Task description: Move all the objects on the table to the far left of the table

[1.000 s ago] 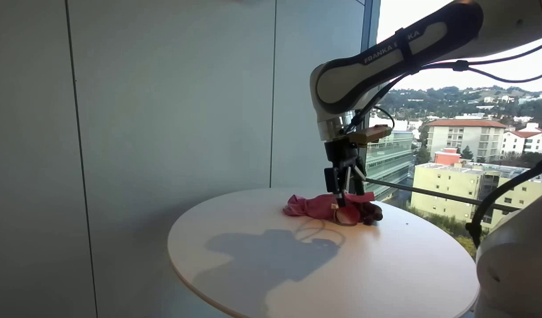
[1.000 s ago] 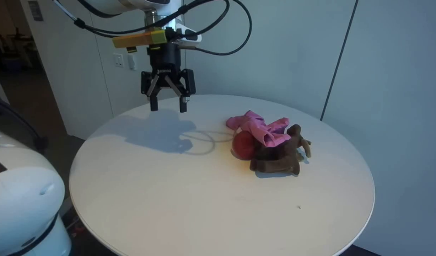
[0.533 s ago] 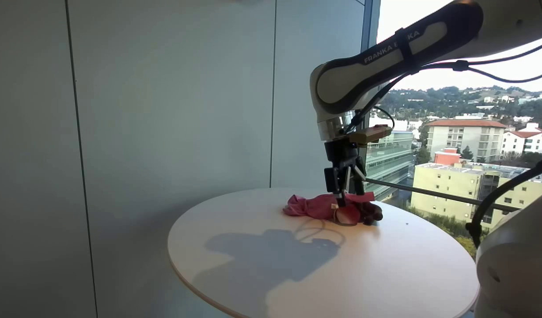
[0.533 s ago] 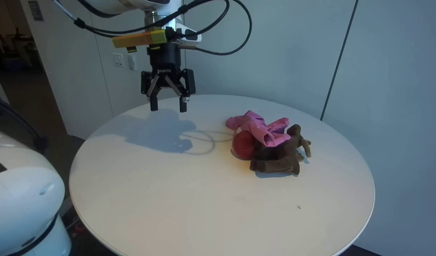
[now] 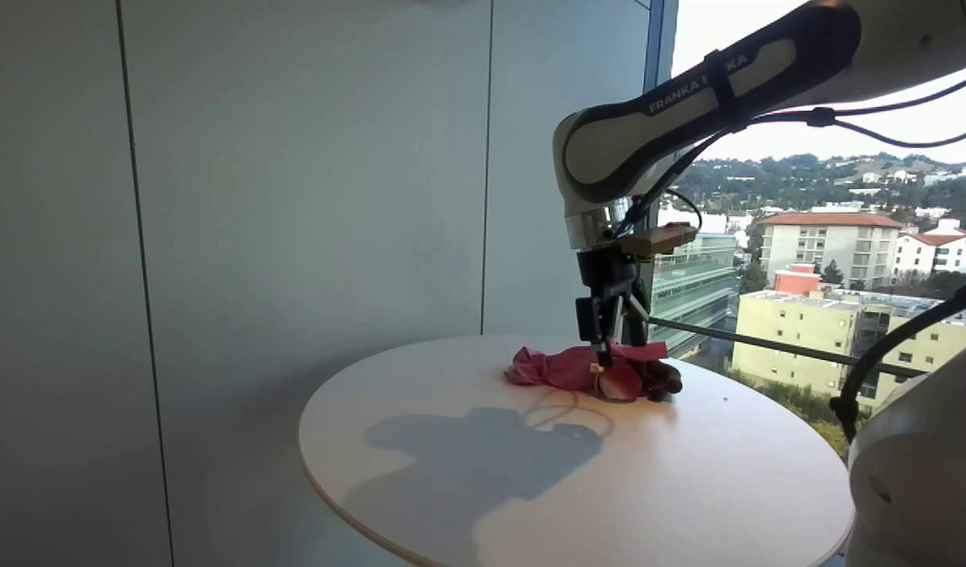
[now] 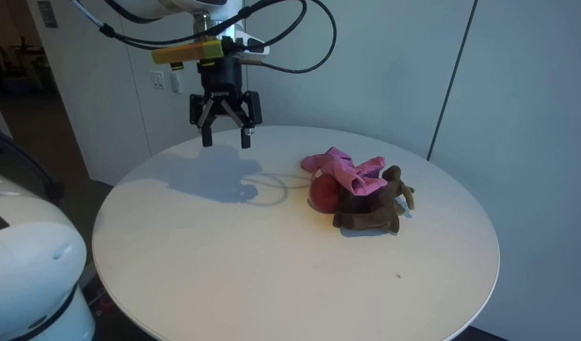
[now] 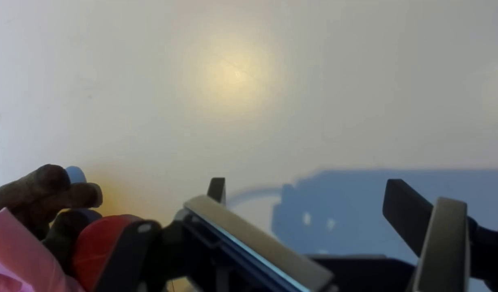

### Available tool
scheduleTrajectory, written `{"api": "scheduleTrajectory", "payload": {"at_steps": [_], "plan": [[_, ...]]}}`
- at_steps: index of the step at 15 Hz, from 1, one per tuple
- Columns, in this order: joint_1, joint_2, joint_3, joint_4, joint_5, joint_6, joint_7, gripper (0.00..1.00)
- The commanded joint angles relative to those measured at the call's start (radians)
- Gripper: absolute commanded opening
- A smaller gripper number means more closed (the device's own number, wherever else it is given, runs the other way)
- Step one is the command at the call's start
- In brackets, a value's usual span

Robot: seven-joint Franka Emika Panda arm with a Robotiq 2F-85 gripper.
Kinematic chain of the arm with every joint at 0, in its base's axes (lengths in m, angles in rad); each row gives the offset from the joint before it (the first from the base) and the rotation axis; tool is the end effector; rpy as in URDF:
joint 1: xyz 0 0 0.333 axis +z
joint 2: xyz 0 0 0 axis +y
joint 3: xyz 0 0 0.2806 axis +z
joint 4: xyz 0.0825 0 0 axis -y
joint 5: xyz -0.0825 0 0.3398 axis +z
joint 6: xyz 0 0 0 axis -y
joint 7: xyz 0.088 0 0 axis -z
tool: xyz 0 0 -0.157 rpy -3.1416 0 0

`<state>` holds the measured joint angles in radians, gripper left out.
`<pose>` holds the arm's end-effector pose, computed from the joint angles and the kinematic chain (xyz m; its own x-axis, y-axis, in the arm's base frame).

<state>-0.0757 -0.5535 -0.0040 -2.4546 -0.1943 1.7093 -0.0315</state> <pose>0.3250 -0.0537 0.4145 0.9799 -0.0195 -0.1986 0.0157 -0.9845 0.1744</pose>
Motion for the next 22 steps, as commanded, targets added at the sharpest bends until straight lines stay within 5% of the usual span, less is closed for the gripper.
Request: {"api": "scheduleTrajectory", "payload": {"at_steps": [1, 6, 10, 16, 17, 18, 20, 22], "plan": [[-0.005, 0.032, -0.023, 0.070, -0.033, 0.149, 0.024, 1.00], [-0.071, 0.207, -0.062, 0.133, -0.109, 0.556, 0.101, 1.00], [-0.179, 0.394, -0.051, 0.125, -0.298, 0.824, 0.288, 1.00], [-0.205, 0.549, -0.128, 0.124, -0.660, 0.859, 0.533, 1.00], [-0.199, 0.556, -0.144, 0.117, -0.665, 0.861, 0.539, 0.95], [-0.194, 0.566, -0.155, 0.114, -0.657, 0.853, 0.533, 0.72], [-0.186, 0.568, -0.168, 0.105, -0.602, 0.843, 0.505, 0.68], [-0.177, 0.562, -0.171, 0.103, -0.563, 0.830, 0.485, 0.54]]}}
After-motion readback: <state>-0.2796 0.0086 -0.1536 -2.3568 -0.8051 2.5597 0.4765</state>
